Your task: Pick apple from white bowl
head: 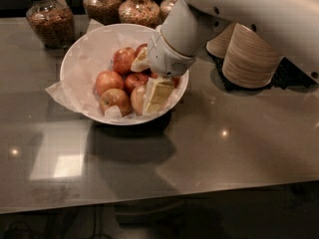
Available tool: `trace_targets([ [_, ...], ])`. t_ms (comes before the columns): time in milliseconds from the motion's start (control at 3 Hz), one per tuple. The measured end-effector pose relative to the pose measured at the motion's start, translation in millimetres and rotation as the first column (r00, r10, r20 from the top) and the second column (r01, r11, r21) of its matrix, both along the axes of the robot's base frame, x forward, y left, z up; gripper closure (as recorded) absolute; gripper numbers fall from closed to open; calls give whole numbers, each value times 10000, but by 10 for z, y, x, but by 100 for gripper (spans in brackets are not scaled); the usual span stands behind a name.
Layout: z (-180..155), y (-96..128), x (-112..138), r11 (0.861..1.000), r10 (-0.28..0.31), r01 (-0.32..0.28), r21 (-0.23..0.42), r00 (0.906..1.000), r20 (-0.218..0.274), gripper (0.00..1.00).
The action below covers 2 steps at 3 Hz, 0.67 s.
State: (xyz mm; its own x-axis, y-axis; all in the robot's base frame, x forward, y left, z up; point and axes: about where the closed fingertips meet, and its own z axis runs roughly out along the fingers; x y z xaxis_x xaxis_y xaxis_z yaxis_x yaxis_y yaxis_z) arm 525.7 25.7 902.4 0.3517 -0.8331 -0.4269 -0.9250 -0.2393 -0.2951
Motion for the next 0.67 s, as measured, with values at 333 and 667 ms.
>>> trace_targets([
  [333, -61, -38, 119, 9998, -187, 186, -62, 9998, -74, 29],
  [667, -118, -54, 204, 9996, -278, 277, -115, 9995, -151, 29],
])
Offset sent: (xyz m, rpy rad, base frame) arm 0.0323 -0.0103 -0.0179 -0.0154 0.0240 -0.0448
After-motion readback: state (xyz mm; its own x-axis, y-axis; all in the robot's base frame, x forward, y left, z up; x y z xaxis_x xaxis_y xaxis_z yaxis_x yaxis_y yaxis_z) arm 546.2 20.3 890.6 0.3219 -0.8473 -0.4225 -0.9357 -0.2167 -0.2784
